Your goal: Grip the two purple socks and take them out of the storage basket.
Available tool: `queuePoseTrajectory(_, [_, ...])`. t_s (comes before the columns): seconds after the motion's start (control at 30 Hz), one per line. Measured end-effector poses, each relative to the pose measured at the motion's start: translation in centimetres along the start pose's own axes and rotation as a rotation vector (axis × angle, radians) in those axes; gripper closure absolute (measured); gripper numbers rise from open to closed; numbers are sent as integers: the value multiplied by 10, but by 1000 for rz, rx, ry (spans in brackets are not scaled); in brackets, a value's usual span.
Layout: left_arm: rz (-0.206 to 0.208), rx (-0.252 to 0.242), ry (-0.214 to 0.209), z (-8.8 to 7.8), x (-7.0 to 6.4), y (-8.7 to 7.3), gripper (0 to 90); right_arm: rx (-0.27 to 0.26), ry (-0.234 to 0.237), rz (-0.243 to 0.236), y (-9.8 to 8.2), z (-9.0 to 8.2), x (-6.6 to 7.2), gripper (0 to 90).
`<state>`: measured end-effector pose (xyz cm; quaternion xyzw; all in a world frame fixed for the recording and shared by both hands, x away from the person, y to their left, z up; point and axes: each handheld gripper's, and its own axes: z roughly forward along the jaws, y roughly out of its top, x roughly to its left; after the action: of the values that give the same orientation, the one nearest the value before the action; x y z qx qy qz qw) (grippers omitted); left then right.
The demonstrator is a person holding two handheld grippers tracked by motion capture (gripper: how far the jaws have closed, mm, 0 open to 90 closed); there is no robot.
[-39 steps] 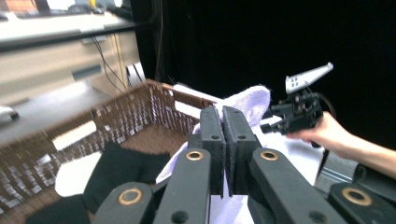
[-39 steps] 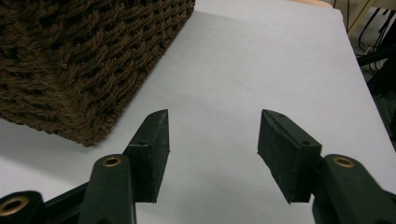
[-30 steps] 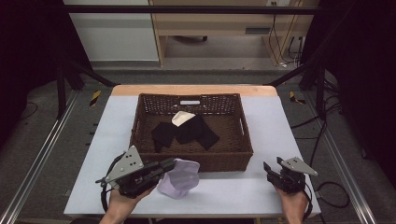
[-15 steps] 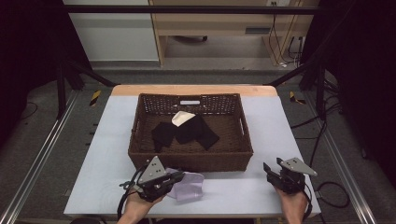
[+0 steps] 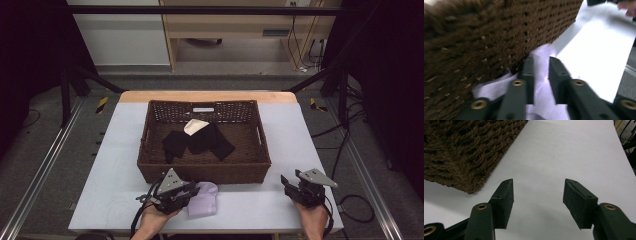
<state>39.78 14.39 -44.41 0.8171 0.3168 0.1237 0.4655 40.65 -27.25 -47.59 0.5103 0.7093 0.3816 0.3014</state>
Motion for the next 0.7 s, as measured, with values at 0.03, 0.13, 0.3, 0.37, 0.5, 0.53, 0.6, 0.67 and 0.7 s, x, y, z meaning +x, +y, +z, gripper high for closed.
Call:
queuePoseTrajectory(0.03, [-14, -18, 10, -6, 2, 1, 634, 3, -2, 0, 0, 0, 0, 401])
queuePoseTrajectory(0.13, [-23, -31, 23, -16, 6, 2, 563, -1, -3, 4, 1, 0, 0, 389])
queuePoseTrajectory(0.3, [-11, -38, 73, -37, 11, -2, 484, -10, -11, 18, 1, -1, -3, 363])
queuePoseTrajectory(0.37, [-5, -27, 90, -44, 14, -5, 454, -9, -16, 23, 1, -1, -3, 349])
queuePoseTrajectory(0.5, [-5, -20, 121, -53, 20, -13, 422, -8, -19, 22, 2, -1, -3, 338])
queuePoseTrajectory(0.53, [-12, -11, 135, -57, 25, -18, 408, -6, -18, 21, 2, -1, -2, 333])
queuePoseTrajectory(0.6, [-16, -6, 140, -59, 28, -21, 405, -5, -19, 21, 2, -1, -2, 329])
queuePoseTrajectory(0.67, [-21, 4, 170, -64, 35, -28, 400, -4, -23, 17, 2, -1, -2, 310])
queuePoseTrajectory(0.7, [-29, 9, 186, -68, 40, -33, 391, 2, -22, 24, 2, -1, -2, 299])
